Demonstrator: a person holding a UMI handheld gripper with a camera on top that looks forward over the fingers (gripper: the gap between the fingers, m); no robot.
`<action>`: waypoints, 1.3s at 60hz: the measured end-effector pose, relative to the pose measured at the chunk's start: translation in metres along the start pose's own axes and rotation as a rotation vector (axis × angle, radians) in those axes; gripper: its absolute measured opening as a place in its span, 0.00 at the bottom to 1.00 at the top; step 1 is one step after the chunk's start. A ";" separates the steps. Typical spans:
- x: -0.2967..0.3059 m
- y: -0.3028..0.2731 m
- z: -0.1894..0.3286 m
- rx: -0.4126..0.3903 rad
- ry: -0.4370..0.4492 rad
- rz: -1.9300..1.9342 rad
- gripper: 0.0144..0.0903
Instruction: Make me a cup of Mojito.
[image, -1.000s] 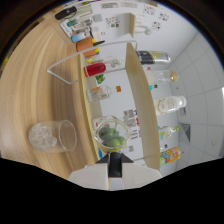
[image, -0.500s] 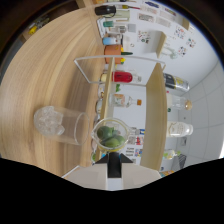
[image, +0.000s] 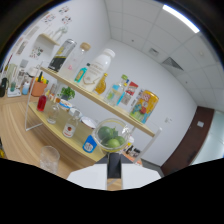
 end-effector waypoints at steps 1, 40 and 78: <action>0.002 0.009 0.000 -0.019 -0.005 0.034 0.02; -0.058 0.265 0.008 -0.633 -0.173 0.526 0.02; -0.016 0.232 -0.008 -0.539 -0.041 0.526 0.94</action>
